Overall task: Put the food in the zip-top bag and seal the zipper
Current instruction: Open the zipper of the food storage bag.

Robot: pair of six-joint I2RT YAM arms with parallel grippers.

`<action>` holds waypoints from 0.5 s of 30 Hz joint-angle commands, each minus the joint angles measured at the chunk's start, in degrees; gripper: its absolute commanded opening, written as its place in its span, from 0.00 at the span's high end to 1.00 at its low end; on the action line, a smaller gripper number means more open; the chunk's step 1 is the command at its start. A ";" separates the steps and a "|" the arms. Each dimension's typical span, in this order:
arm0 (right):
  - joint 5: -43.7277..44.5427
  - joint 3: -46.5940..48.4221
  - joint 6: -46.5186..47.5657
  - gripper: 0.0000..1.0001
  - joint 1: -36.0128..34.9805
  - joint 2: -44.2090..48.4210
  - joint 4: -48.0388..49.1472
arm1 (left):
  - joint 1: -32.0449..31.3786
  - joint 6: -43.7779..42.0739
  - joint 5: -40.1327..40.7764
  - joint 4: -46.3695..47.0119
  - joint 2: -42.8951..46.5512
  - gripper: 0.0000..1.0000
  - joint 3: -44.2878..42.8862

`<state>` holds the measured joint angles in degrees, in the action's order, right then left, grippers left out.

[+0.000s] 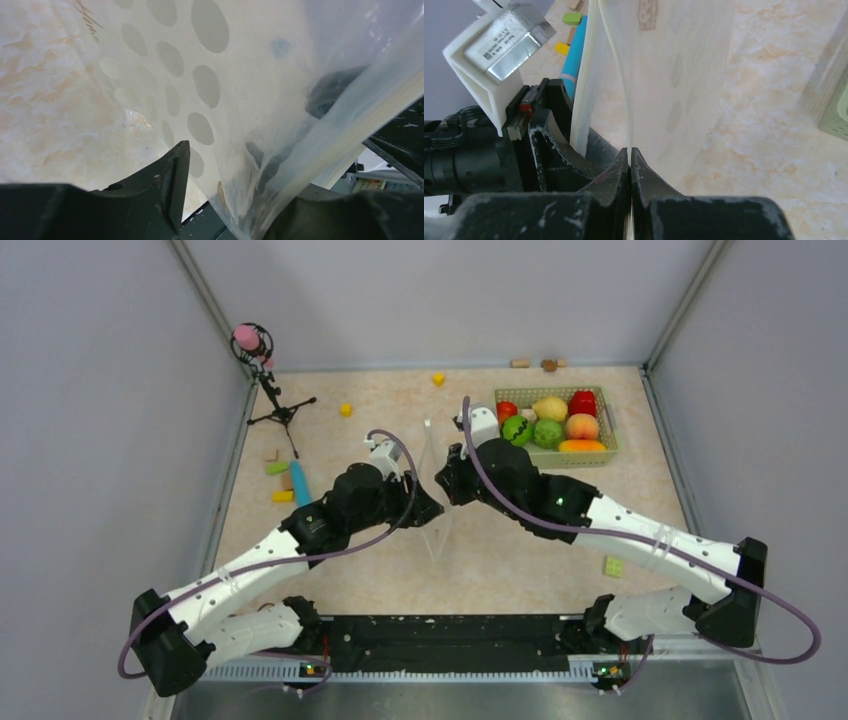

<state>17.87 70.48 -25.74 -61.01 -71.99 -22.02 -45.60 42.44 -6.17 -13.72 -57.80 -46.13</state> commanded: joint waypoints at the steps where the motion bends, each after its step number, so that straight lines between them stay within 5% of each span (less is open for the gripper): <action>1: 0.74 -1.81 -1.38 0.99 -0.51 2.98 2.33 | -2.24 1.63 11.09 -1.40 1.37 0.54 -3.56; 3: 1.44 -2.97 -1.40 0.99 -0.53 3.58 1.56 | -2.93 1.68 15.60 -3.97 2.46 0.59 -4.63; 7: 3.97 -6.38 -1.27 0.99 -0.56 5.66 0.88 | -4.14 2.50 26.14 -12.19 3.92 1.00 -7.85; 11: 11.67 -10.26 -1.97 0.98 1.37 8.27 -2.94 | -4.49 1.01 29.31 -17.32 6.50 1.00 -8.48; 15: 9.57 -17.72 -4.64 0.97 8.09 11.42 -3.61 | -4.49 1.86 36.94 -22.96 10.83 1.00 -7.75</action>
<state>24.58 57.98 -27.66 -58.39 -64.25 -23.59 -49.93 44.16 20.45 -29.54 -51.09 -52.60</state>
